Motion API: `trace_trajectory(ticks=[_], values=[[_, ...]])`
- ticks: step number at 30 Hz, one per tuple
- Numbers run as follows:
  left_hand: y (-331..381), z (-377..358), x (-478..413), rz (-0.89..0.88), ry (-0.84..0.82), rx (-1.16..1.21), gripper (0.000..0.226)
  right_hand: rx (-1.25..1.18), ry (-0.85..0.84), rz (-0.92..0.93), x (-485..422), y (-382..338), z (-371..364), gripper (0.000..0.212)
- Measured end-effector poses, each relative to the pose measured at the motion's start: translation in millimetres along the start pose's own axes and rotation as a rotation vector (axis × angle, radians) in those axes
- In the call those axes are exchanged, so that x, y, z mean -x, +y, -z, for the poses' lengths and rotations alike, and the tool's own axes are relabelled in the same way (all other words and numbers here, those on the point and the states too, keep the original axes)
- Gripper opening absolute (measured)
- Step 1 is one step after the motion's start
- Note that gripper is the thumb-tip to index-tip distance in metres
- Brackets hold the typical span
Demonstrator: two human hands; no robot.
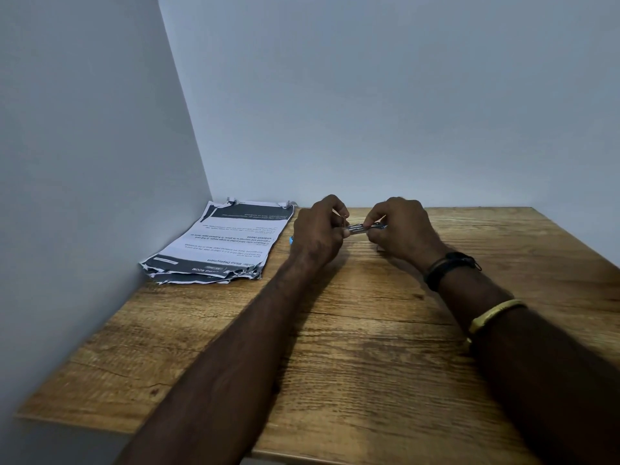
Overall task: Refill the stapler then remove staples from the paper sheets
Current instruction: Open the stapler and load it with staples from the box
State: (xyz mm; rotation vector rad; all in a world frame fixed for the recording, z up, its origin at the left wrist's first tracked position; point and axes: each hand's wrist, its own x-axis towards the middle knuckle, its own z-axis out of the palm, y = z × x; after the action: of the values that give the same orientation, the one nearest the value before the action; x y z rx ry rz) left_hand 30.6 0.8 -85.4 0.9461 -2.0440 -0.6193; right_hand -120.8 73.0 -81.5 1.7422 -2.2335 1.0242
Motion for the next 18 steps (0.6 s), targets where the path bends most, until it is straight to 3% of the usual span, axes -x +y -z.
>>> trace_trajectory(ticks=[9, 18], values=[[-4.9, -1.2, -0.2, -0.026, -0.011, 0.062, 0.034, -0.092, -0.007, -0.035, -1.4, 4.9, 2.2, 0.008], [-5.0, -1.8, -0.2, -0.056, -0.027, 0.028, 0.03, -0.007, -0.005, -0.067, -2.4, 2.0, 5.0, 0.008]])
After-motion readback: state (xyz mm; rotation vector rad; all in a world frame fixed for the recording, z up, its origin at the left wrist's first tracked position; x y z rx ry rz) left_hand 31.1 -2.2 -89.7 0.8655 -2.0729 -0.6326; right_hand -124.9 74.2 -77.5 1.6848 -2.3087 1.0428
